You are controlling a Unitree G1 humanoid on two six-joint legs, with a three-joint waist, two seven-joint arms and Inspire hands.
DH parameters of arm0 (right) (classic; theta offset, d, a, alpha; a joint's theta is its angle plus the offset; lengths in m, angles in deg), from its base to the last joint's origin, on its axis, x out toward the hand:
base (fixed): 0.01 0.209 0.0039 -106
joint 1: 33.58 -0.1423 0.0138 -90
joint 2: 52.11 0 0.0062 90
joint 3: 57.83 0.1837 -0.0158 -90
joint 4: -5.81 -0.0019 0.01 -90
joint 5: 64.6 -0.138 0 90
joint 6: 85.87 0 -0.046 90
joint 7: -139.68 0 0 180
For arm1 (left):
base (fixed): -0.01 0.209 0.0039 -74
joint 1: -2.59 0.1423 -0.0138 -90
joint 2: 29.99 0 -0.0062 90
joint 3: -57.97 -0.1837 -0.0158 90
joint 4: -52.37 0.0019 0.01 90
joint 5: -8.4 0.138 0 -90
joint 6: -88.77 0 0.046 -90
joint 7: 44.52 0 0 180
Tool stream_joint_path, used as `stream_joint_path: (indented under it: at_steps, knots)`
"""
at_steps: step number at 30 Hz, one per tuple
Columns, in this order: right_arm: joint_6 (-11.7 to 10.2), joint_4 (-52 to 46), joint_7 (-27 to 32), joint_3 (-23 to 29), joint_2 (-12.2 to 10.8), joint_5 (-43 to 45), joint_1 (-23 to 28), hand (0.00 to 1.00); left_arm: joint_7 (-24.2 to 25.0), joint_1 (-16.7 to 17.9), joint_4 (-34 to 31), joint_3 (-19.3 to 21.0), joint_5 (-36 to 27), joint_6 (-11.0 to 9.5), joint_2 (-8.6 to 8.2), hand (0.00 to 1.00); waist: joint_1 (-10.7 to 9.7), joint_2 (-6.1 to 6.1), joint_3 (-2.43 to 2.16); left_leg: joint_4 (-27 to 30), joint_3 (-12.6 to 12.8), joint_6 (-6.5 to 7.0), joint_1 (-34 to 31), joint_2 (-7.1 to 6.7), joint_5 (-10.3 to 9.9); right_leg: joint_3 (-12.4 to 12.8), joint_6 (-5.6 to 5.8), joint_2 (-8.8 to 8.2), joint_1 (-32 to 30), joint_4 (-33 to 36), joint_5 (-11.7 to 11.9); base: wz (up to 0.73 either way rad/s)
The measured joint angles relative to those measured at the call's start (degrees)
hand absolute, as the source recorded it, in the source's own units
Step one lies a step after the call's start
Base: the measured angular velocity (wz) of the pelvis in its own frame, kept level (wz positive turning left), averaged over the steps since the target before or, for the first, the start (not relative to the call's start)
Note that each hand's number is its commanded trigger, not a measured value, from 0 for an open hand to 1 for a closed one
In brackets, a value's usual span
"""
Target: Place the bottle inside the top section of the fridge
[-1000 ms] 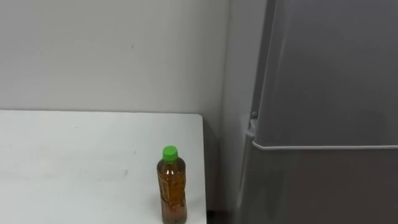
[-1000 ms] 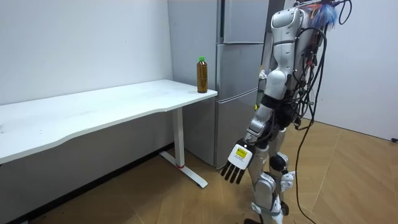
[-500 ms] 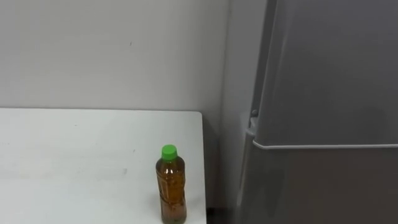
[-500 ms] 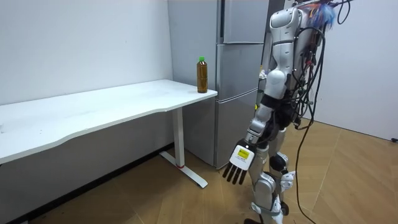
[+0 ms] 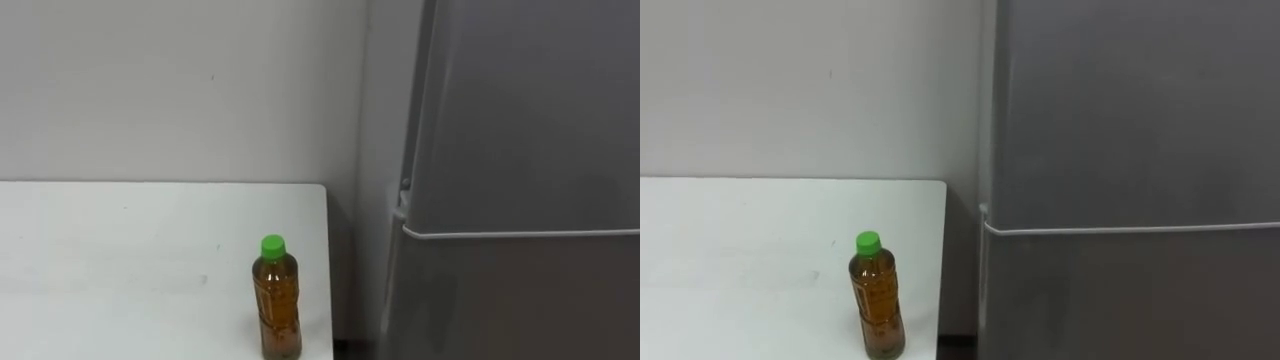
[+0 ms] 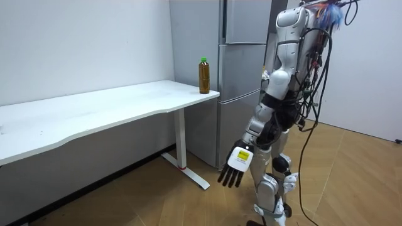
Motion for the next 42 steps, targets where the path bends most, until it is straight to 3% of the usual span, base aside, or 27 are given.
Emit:
stream_joint_path:
  at_steps: [3, 6, 12, 17, 24, 27, 34, 42]
  knots:
    - [0.04, -0.34, 0.12, 0.39, 0.2, -0.07, 0.07, 0.0, -2.37, -0.11, -5.9, -0.11, -4.79, -0.11, 0.25, 0.0, -0.11, 0.46, 0.07, -0.16, -0.07, 0.05, -0.03, 0.03, -0.04, -0.04, -0.01, 0.05, -0.13, 0.15, 0.01, 0.0]
    - [-0.01, -1.89, 0.35, 1.86, 0.25, 0.06, 1.05, 0.0, -3.83, -0.56, -10.17, -0.06, -5.48, -1.83, 0.41, 0.0, -0.13, 0.98, -0.03, -0.21, -0.05, 0.05, -0.07, 0.03, -0.04, 0.05, -0.01, 0.07, -0.16, 0.2, 0.01, 0.0]
    - [-0.1, -2.97, 0.68, 4.64, 0.64, 0.2, 2.43, 0.0, -5.01, -1.39, -11.79, -0.06, -7.51, -3.71, 1.43, 0.0, -0.25, 2.09, -0.35, -0.19, 0.06, 0.05, 0.02, 0.01, -0.04, 0.18, -0.01, 0.02, -0.12, 0.23, 0.01, -0.01]
    - [-0.08, -3.87, 0.65, 4.63, 0.67, 0.62, 2.63, 0.0, -7.41, -1.35, -16.07, -0.01, -7.55, -3.89, 1.46, 0.0, -0.19, 2.06, -0.35, -0.14, 0.02, 0.05, 0.02, 0.01, -0.03, -0.25, -0.01, 0.01, -0.21, 0.02, 0.0, 0.03]
    - [-0.37, -4.11, 0.58, 5.47, 0.5, 4.96, 2.21, 0.0, -9.59, -1.71, -28.9, 1.87, -7.51, -5.45, 2.59, 0.0, -0.03, 1.55, -0.61, 0.27, -0.3, 0.05, -0.27, -0.01, -0.03, -0.35, -0.01, -0.05, -0.64, 0.23, 0.01, 0.0]
    - [-0.36, -4.8, 0.62, 6.19, 0.59, 6.2, 2.76, 0.0, -11.64, -1.95, -33.27, 2.58, -7.43, -6.16, 3.99, 0.0, 0.06, 1.52, -0.65, 0.26, -0.3, 0.05, 0.07, -0.02, -0.03, 0.1, -0.02, -0.03, -0.46, 0.35, 0.01, -0.03]
    - [-0.35, -5.07, 0.26, 7.06, 0.3, 6.51, 3.23, 0.0, -15.48, -2.66, -46.96, 8.23, -7.35, -6.55, 4.04, 0.0, -0.03, 1.68, -0.44, 0.25, -0.46, 0.05, 0.59, -0.03, -0.03, 0.46, -0.02, -0.04, -0.06, 0.43, 0.01, -0.01]
    - [-0.15, -6.47, 0.08, 8.08, -0.35, 5.7, 4.57, 0.0, -16.47, -2.67, -61.61, 8.8, -4.53, -6.57, 4.07, 0.0, 0.01, 1.72, -0.44, 0.28, -1.76, 0.06, -0.09, -0.09, -0.03, -0.73, -0.02, -0.05, -0.08, 0.16, 0.01, 0.08]
